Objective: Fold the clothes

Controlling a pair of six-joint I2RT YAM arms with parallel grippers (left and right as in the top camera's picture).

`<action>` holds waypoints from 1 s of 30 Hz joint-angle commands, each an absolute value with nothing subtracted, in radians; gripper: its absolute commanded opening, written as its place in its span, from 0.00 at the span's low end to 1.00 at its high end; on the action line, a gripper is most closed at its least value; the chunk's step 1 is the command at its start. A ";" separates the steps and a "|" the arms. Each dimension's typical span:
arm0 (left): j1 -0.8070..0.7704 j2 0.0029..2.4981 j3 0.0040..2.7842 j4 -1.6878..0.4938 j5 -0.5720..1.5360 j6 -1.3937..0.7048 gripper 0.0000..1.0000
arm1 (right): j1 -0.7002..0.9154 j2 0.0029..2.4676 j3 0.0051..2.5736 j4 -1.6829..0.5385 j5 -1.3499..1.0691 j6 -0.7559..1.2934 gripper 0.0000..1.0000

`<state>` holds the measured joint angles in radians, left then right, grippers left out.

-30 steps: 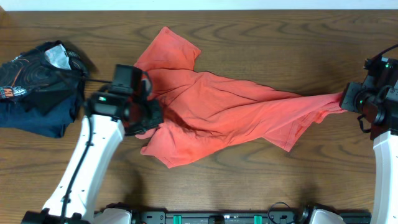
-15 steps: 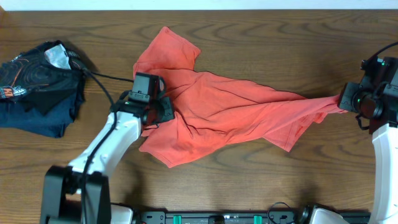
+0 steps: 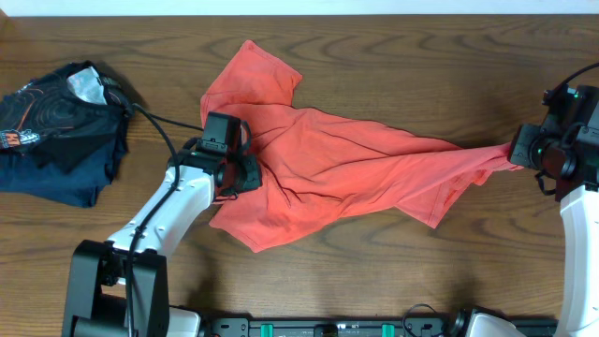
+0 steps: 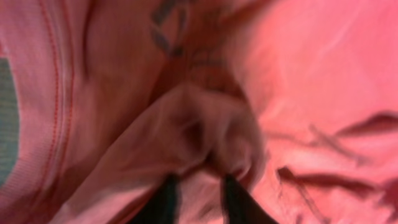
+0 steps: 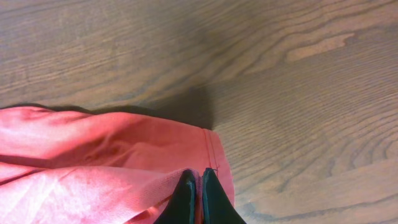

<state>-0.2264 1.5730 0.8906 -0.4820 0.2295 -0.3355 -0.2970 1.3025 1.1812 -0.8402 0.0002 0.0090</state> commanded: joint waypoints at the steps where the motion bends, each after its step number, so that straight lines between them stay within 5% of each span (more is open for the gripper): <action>1: -0.229 1.573 0.886 -0.499 0.220 -0.266 0.55 | -0.300 1.304 1.182 -0.838 0.015 -0.007 0.01; 30: -0.315 1.634 0.886 -0.447 0.242 -0.214 0.48 | -0.300 1.304 1.182 -0.842 0.015 -0.007 0.01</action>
